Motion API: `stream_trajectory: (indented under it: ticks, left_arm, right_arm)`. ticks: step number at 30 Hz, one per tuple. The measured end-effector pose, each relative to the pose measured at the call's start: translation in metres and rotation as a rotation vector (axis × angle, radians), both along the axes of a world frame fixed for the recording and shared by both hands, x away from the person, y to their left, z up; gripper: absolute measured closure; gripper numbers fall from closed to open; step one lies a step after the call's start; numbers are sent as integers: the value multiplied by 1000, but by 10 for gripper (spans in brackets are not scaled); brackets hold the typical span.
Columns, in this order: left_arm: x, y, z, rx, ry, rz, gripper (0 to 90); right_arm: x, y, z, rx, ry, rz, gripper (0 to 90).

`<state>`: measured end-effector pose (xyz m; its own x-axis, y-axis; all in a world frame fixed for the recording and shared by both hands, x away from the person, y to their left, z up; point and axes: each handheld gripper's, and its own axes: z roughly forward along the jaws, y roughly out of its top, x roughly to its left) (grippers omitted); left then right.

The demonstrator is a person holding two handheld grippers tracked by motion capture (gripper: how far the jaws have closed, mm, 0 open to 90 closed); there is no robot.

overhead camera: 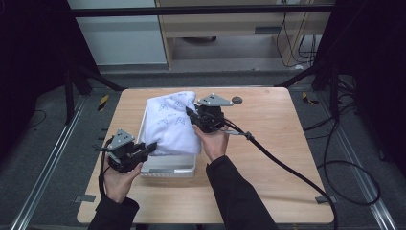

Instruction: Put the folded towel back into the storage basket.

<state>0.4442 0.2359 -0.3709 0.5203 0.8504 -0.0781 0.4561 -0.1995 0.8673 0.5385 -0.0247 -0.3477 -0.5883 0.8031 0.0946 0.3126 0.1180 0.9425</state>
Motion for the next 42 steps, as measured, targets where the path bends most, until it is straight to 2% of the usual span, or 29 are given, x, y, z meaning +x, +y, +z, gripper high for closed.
stream_trajectory:
  ticks: [7,12,14,20,42]
  left_arm:
    - [6,7,-10,24,28,15,738]
    - [9,12,-14,27,39,24,737]
    - [10,15,-17,42,48,34,738]
    - [13,21,-25,52,74,45,738]
    - [23,18,-50,119,138,53,737]
  right_arm:
    - [10,11,-18,10,25,4,717]
    - [14,15,-25,25,42,7,716]
    - [15,21,-29,5,36,6,716]
    - [18,30,-40,-1,51,9,714]
    - [25,41,-72,-74,104,-13,697]
